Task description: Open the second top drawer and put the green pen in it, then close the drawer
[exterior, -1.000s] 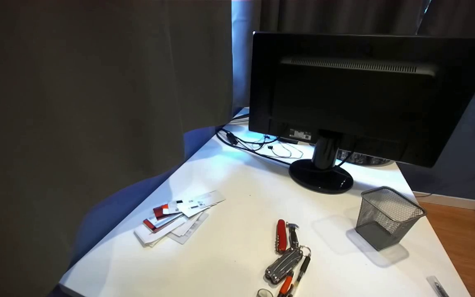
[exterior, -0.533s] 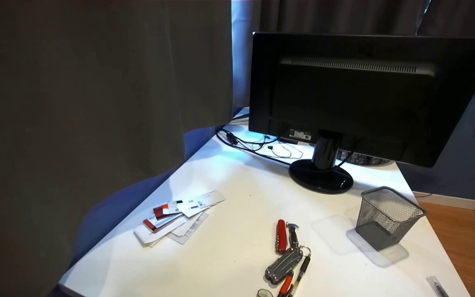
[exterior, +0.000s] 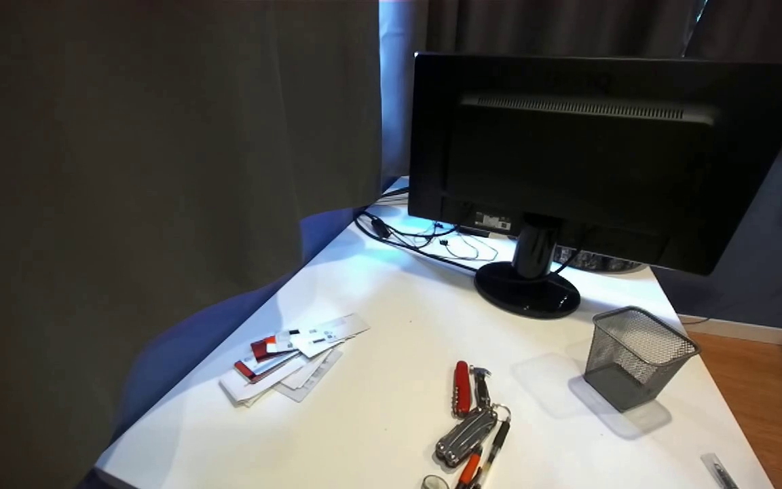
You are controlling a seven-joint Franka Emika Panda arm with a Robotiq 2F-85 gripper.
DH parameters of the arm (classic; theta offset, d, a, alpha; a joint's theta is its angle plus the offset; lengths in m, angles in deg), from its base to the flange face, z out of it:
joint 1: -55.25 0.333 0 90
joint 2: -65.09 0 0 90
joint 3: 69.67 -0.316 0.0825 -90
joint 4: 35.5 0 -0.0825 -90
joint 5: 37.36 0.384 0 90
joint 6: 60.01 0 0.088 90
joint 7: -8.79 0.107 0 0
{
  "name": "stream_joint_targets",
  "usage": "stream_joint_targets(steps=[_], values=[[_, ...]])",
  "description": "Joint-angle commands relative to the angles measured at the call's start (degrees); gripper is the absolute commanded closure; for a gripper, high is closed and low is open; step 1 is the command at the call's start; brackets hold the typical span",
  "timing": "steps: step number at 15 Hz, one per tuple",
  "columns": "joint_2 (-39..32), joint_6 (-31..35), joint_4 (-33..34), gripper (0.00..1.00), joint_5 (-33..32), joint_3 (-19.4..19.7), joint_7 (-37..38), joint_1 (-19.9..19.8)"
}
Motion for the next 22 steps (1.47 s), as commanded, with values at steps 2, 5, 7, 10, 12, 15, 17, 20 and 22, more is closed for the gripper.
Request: stream_joint_targets(steps=[2,5,7,10,12,15,17,20,22], values=[[-11.5,14.9,0.4,0.0,20.3,0.1,-13.4,8.8],[-9.7,10.7,1.2,0.0,14.5,-4.2,-9.0,2.9],[-9.4,10.4,1.7,0.0,14.5,-4.5,-9.0,1.9],[-9.0,10.2,1.7,0.0,14.5,-4.5,-9.0,1.7],[-9.0,10.2,1.7,0.0,14.5,-4.5,-9.0,1.7],[-9.0,10.2,1.7,0.0,14.5,-4.5,-9.0,1.7],[-9.7,11.7,1.9,0.0,12.9,-5.8,-7.3,1.8],[-15.2,14.9,2.6,0.0,10.3,-7.0,-5.6,-0.6],[-19.9,17.4,3.4,0.0,10.2,-6.4,-8.5,-1.8]])
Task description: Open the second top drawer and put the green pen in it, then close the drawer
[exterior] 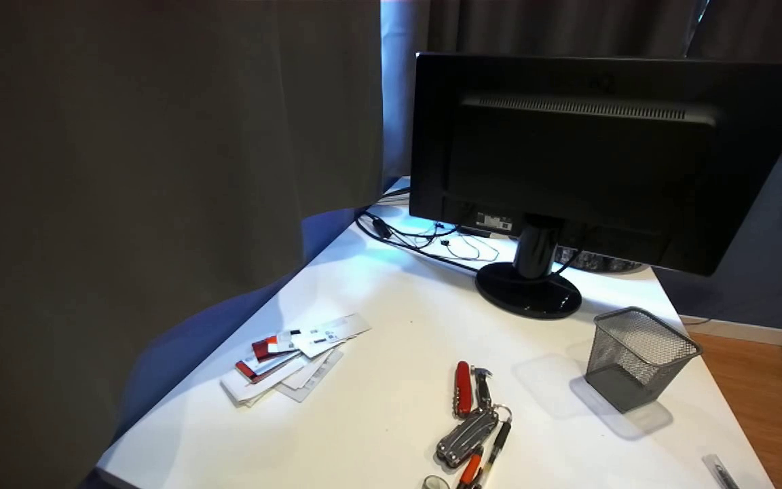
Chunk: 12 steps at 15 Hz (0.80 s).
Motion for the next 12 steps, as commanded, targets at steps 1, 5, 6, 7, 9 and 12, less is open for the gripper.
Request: stream_joint_targets(steps=[1,5,6,7,9,12], values=[[-9.1,5.9,1.3,0.0,-3.0,-0.5,-0.8,-3.0],[-18.3,9.1,5.0,0.0,-0.5,1.4,-12.4,-5.6],[-20.4,9.9,6.0,0.0,-0.4,1.6,-15.0,-6.3],[-22.3,10.2,6.8,0.0,-0.1,1.7,-18.6,-7.3],[-25.6,10.5,7.9,0.0,1.1,2.6,-27.3,-8.5],[-31.1,11.5,10.0,0.0,4.4,2.5,-39.2,-10.8]])
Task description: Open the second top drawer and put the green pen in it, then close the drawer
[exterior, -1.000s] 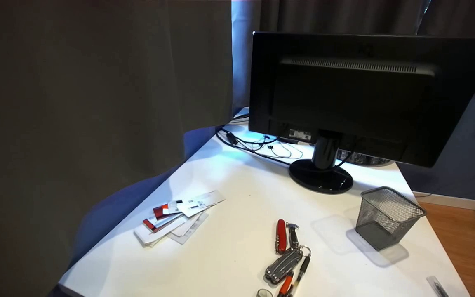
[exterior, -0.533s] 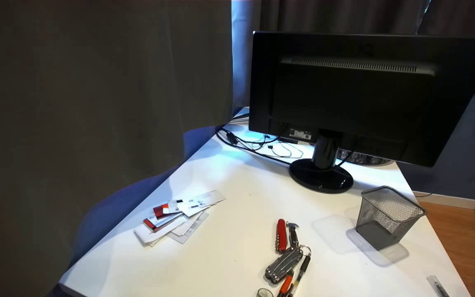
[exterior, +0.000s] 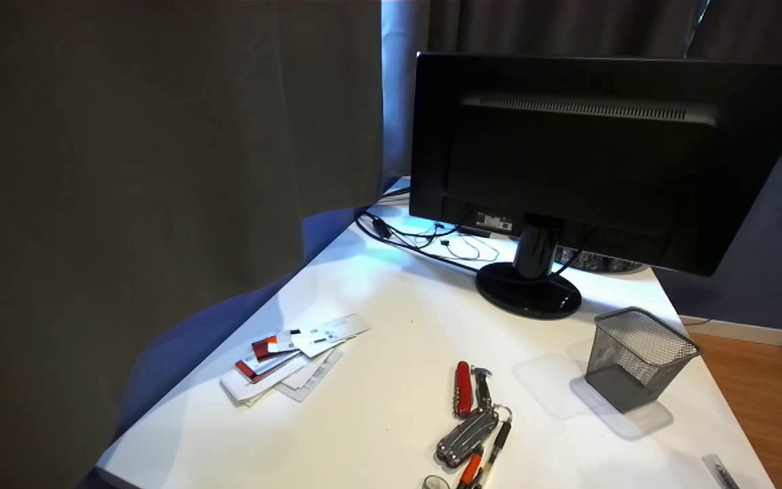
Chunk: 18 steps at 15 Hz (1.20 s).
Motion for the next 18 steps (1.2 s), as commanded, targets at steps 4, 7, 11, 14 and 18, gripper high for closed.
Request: stream_joint_targets(steps=[4,7,11,14,18], values=[[-12.2,1.6,7.3,0.0,14.9,-1.5,-27.2,-5.9],[-11.2,-0.2,6.3,0.0,14.0,-0.3,-25.8,-5.5],[-13.1,-0.5,7.9,0.0,14.7,-0.4,-27.0,-6.5],[-13.8,0.2,8.1,0.0,15.8,-0.2,-27.6,-7.0],[-14.2,0.1,8.0,0.0,19.9,1.3,-33.3,-9.7]])
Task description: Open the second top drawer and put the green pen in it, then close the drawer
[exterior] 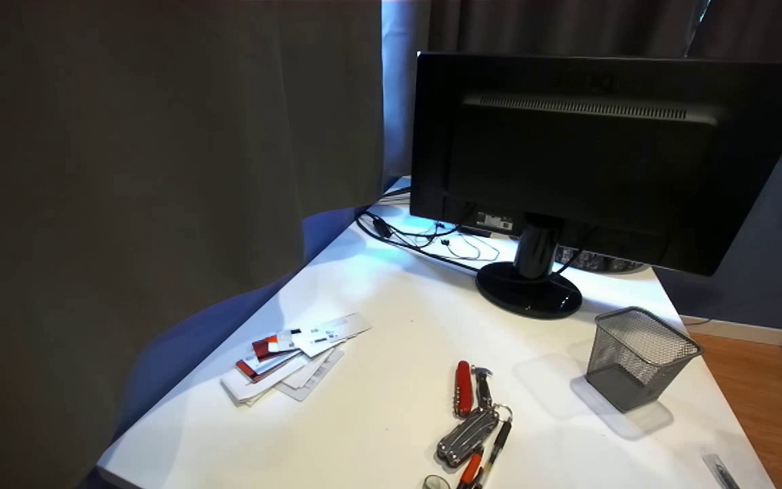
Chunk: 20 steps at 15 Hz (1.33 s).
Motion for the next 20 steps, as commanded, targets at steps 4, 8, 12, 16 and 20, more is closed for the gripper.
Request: stream_joint_targets(steps=[4,8,12,16,20], values=[[-3.7,0.0,1.5,0.0,13.7,1.7,-16.5,-5.8],[-8.3,-1.9,3.9,0.0,29.0,2.6,-31.1,-6.4],[-14.4,-3.4,7.7,0.0,42.8,4.6,-42.6,-3.6],[-20.5,-6.4,11.3,0.0,51.7,7.1,-49.0,-1.1],[-25.6,-14.4,13.9,0.0,50.4,13.4,-42.4,6.4]])
